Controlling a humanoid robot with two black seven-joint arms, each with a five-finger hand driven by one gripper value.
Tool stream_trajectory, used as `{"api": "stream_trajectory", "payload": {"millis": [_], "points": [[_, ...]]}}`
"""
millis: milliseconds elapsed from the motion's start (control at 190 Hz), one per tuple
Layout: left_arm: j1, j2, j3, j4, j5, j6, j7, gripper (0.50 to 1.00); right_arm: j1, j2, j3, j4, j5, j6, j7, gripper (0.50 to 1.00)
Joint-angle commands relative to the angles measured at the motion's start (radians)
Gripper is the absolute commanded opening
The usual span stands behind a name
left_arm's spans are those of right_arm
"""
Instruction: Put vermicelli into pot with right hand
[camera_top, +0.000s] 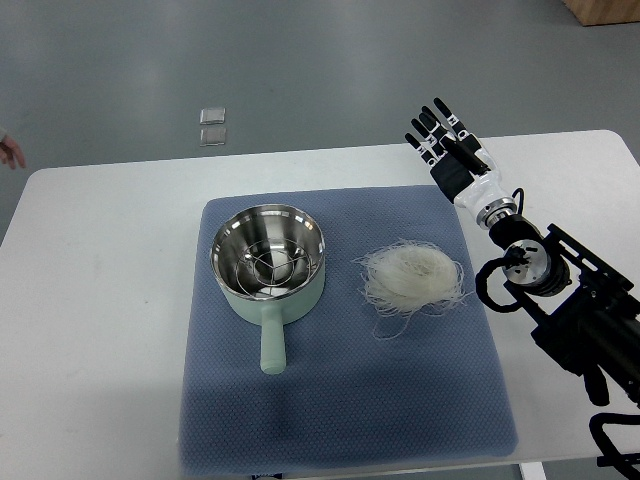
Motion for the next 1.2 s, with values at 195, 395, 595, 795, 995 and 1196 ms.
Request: {"api": "stream_trajectory", "payload": {"millis": [195, 395, 595, 795, 995, 1196], "points": [[0.000, 0.000, -0.002, -0.003, -0.001, 0.000, -0.002, 1.000, 0.003, -0.003, -0.002, 0.000, -0.001, -0.010, -0.002, 0.930], [0.000, 0.000, -0.004, -0.003, -0.001, 0.000, 0.000, 1.000, 0.015, 0.000, -0.014, 0.000, -0.012, -0.015, -0.002, 0.930], [0.000, 0.000, -0.002, -0.018, 0.002, -0.011, -0.002, 1.000, 0.081, -0.021, -0.092, 0.006, -0.027, -0.024, -0.017, 0.928], [-0.002, 0.000, 0.001, -0.021, 0.002, -0.011, -0.002, 1.000, 0.222, -0.150, -0.293, 0.081, -0.205, -0.047, -0.053, 0.928], [-0.003, 0.000, 0.002, -0.023, 0.007, -0.014, -0.002, 1.000, 0.527, -0.345, -0.727, 0.180, -0.299, 0.062, -0.181, 0.928], [-0.006, 0.000, 0.005, -0.033, 0.010, -0.014, -0.002, 1.000, 0.988, -0.509, -1.413, 0.402, -0.456, 0.135, -0.241, 0.930]]}}
